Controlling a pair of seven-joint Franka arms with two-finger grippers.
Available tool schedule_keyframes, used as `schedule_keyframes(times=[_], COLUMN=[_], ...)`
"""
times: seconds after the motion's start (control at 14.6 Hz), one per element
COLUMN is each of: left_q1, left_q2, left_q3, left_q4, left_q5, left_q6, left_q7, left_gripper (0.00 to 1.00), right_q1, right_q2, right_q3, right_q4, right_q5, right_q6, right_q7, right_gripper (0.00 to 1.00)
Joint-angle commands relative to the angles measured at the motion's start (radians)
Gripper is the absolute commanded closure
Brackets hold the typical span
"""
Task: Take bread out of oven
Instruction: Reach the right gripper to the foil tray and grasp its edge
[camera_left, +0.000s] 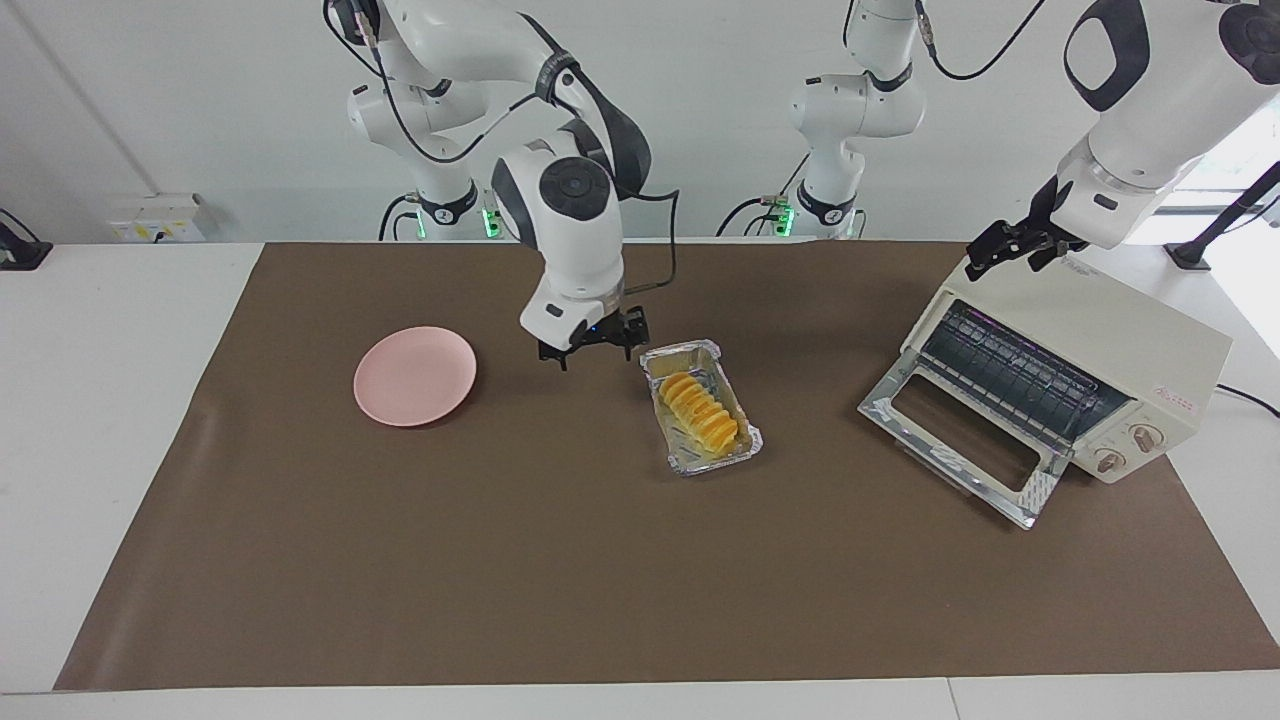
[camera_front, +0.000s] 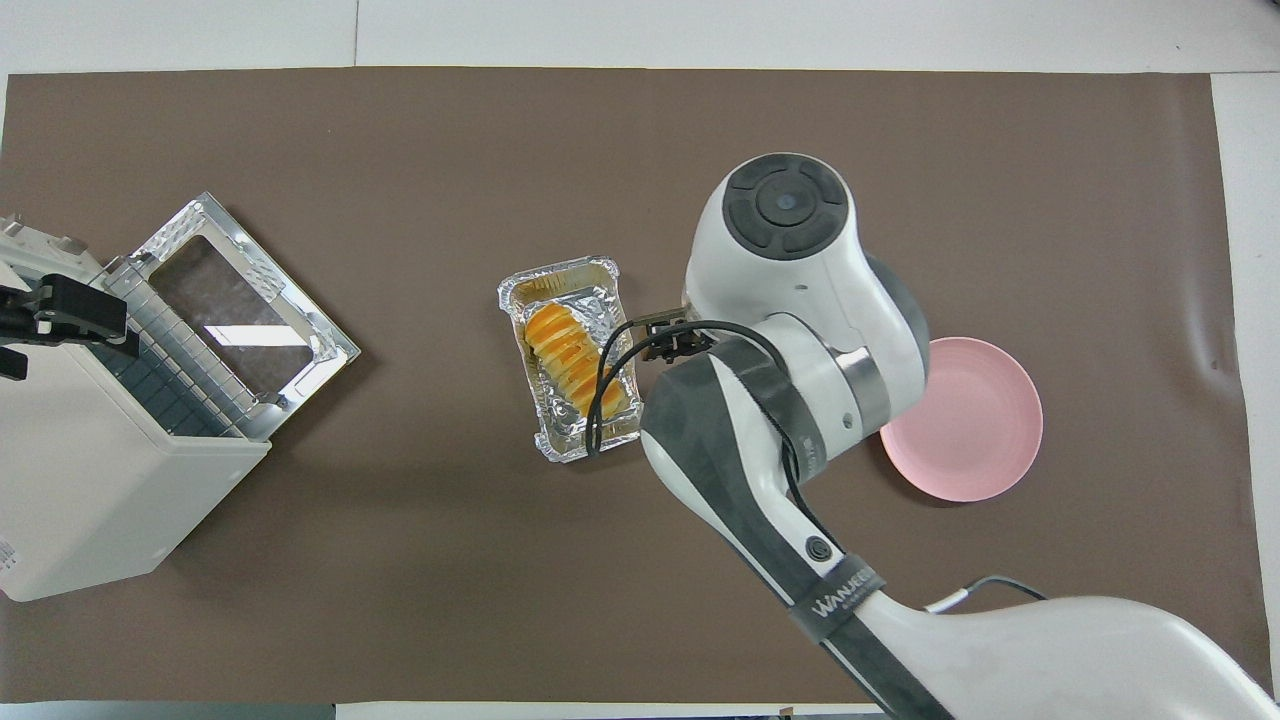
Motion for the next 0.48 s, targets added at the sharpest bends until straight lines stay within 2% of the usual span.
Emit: schedule_keyframes(times=[0.0,0.14,0.41], left_q1=[0.017,0.011,0.012], left_q2=[-0.026,-0.026,-0.028], left_q3=[-0.015,-0.015,-0.014], left_q4=[-0.027,-0.027,-0.023], left_q5=[0.01,0.01,0.01], left_q6=[0.01,0.013,0.019], left_q7=[0.007,0.004,0.004], left_gripper=[0.0,0.0,0.0], right_q1=[0.031,0.06,0.074], right_q2=[0.151,0.172,0.234], right_q3=[-0.007,-0.008,-0.008], right_q4=[0.156,0.147,0.144], right_q5=[-0.009,-0.018,-0.044], right_q6=[-0.007,0.084,0.178], right_q7=[0.034,0.051,0.068], right_gripper=[0.0,0.0,0.0])
